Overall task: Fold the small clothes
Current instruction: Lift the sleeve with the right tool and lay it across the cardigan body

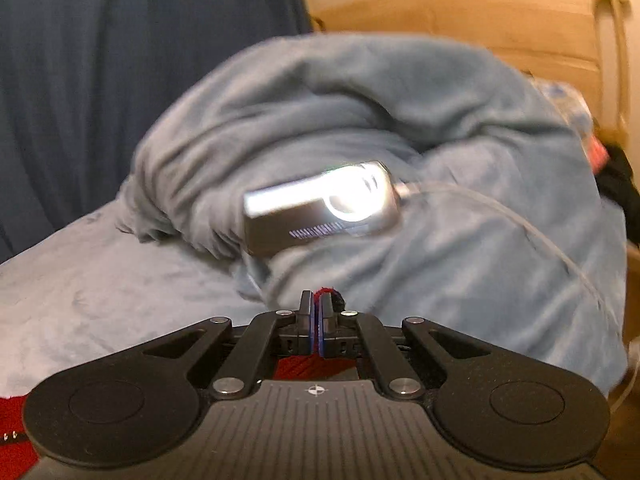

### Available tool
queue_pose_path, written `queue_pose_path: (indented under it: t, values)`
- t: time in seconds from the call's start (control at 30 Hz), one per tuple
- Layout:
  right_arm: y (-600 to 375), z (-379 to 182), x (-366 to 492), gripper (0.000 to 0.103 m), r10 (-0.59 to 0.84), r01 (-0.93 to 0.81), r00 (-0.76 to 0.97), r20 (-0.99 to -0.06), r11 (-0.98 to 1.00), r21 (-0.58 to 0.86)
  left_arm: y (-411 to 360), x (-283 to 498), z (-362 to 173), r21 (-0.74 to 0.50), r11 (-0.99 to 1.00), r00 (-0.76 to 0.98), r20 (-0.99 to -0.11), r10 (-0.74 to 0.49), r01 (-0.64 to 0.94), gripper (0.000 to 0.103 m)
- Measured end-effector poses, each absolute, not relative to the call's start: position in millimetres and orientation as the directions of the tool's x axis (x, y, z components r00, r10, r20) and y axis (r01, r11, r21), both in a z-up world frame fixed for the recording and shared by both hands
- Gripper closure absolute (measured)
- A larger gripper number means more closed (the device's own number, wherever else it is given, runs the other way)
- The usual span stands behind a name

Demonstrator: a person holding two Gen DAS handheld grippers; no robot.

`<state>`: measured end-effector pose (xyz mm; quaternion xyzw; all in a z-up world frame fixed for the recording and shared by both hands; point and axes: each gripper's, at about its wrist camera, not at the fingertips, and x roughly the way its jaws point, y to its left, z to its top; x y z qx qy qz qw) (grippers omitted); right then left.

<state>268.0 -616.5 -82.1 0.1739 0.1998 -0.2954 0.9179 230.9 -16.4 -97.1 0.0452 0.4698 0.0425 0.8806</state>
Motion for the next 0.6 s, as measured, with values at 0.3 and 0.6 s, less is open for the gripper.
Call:
queue_pose_path:
  t: [0.3, 0.6]
  values:
    - [-615, -96, 285, 0.102, -0.491, 0.644, 0.675, -0.551, 0.757, 0.113, 7, 239, -94, 0.124, 0.987, 0.58, -0.799, 0.162, -0.106, 0.0]
    - [-577, -73, 316, 0.102, -0.468, 0.598, 0.703, -0.536, 0.797, 0.089, 61, 251, -93, 0.093, 0.975, 0.576, -0.794, 0.196, -0.204, 0.0]
